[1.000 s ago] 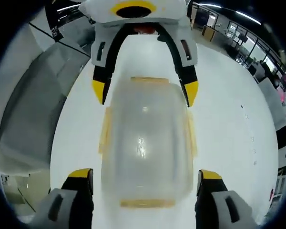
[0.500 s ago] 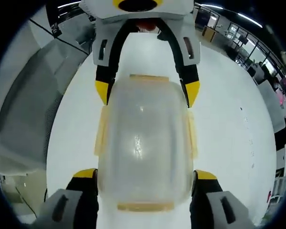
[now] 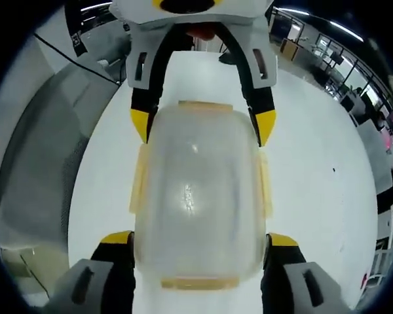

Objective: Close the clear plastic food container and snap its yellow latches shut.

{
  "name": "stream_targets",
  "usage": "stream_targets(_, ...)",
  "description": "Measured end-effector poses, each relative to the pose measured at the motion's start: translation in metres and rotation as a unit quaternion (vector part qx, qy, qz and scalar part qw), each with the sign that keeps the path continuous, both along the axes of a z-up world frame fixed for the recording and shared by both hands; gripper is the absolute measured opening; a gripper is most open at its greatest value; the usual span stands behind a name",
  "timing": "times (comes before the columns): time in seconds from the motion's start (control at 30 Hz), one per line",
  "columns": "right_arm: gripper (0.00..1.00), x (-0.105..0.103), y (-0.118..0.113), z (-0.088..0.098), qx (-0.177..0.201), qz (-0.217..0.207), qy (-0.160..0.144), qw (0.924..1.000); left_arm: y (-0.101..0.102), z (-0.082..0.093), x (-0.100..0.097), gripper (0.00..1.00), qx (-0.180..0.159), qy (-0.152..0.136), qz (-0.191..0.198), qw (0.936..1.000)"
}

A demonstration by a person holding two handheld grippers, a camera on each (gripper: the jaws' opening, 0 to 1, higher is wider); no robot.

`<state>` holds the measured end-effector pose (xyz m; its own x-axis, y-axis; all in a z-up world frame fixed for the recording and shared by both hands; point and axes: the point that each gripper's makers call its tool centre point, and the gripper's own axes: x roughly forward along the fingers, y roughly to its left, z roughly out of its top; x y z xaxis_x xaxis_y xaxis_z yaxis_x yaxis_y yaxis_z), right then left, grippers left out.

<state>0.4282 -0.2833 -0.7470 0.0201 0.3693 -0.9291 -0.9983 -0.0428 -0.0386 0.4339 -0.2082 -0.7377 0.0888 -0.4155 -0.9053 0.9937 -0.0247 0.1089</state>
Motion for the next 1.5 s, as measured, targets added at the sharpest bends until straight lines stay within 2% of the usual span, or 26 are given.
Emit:
stream_targets(0.43,0.79,0.003,0.066,0.004,0.002,0.017,-0.001,0.9999,0.064,0.002,0.001,0.77,0.007,-0.003,0.015,0.9999)
stream_targets(0.7,0.79,-0.002,0.097,-0.007,0.001,0.023,0.001,0.9997,0.098,-0.012,-0.006,0.77,0.014,-0.001,0.018,0.9997)
stream_targets(0.97,0.79,-0.002,0.108,-0.018,-0.006,0.019,0.002,0.9998,0.109,-0.022,-0.005,0.77,0.016,0.0,0.01,0.9998)
stream_targets(1.0,0.79,0.0,0.109,-0.017,-0.003,0.017,-0.001,0.9998,0.11,-0.022,-0.002,0.77,0.019,-0.007,0.006,0.9998)
stream_targets(1.37,0.8,0.025,0.11,-0.017,-0.007,0.011,-0.008,0.9999,0.111,-0.021,0.026,0.77,0.016,-0.013,0.004,0.9998)
stream_targets(1.5,0.8,0.041,0.112,-0.016,0.0,0.009,-0.008,0.9999,0.113,-0.022,0.039,0.77,0.017,-0.014,0.005,0.9997)
